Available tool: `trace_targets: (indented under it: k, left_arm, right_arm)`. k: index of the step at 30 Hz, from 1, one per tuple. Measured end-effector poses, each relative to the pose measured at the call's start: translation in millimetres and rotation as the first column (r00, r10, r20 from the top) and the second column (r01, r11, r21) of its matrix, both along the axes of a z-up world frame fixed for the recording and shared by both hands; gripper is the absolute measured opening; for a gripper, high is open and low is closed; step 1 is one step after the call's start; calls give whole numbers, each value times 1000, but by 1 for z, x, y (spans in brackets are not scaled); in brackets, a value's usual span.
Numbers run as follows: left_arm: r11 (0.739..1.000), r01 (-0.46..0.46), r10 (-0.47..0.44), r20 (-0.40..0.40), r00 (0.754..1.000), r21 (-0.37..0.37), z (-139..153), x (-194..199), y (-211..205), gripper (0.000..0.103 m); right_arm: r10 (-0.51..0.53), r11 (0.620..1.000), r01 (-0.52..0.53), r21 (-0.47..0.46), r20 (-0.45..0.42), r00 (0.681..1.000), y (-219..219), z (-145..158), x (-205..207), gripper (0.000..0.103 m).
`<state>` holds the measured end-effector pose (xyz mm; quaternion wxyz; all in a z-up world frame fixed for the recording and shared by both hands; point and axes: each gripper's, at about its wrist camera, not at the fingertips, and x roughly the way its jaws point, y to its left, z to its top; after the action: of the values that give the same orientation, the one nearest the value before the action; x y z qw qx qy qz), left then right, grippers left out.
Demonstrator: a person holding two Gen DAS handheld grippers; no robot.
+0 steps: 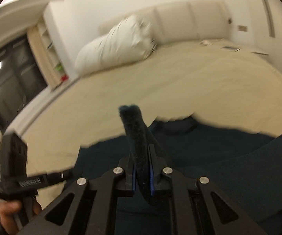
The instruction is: Fold small clothes
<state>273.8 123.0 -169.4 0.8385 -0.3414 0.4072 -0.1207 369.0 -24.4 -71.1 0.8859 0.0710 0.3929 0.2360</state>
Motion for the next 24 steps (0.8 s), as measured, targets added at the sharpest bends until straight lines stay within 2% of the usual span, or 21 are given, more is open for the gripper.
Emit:
trace_targets:
  k: [1,3,4,5,7,11,15,18,20,22,24]
  left_arm:
    - [1000,1,-1,-12,1000,-15,-5,2,1,10]
    - [999,-1,-1,-36,999,-33,-13,4,3,10]
    - [999,0,-2,-60,998,-40,-19,6,3,10]
    - [999,1,-4,-71,997,-42,-22,8,3,10]
    - [999,6,-9,-95,995,-34,-29,10,-1,10]
    - [1000,10,-12,-136,991,-18,-37,15,-11,10]
    - [999,15,-21,-130,991,-45,-29,14,-21,10]
    - [999,23,-28,-173,985,-32,-34,24,-30,10]
    - [997,20,-36,-225,974,-73,-44,28,-28,10]
    - [996,10,-30,-223,974,-89,-43,26,-28,10]
    - [994,1,-24,-212,977,-106,-39,21,-26,10]
  right_arm:
    - [27,1000,-27,3,-42,999,13,-10,0,13]
    - [72,997,-68,35,-131,989,25,-30,-10,29]
    - [83,995,-73,73,-141,987,21,-33,-19,41]
    - [79,991,-64,115,-127,989,16,-31,-46,51]
    - [28,980,-8,199,-99,995,-10,-24,-55,60]
    - [-91,922,130,365,-122,988,-84,-19,-67,62]
    - [-151,859,230,458,-203,967,-119,-44,-86,64]
    - [-198,761,346,549,-312,929,-147,-72,-93,64]
    - [-240,654,430,623,-368,898,-175,-87,-97,62]
    - [-281,578,484,657,-396,874,-200,-90,-94,62]
    - [-311,544,512,665,-407,859,-215,-93,-91,62]
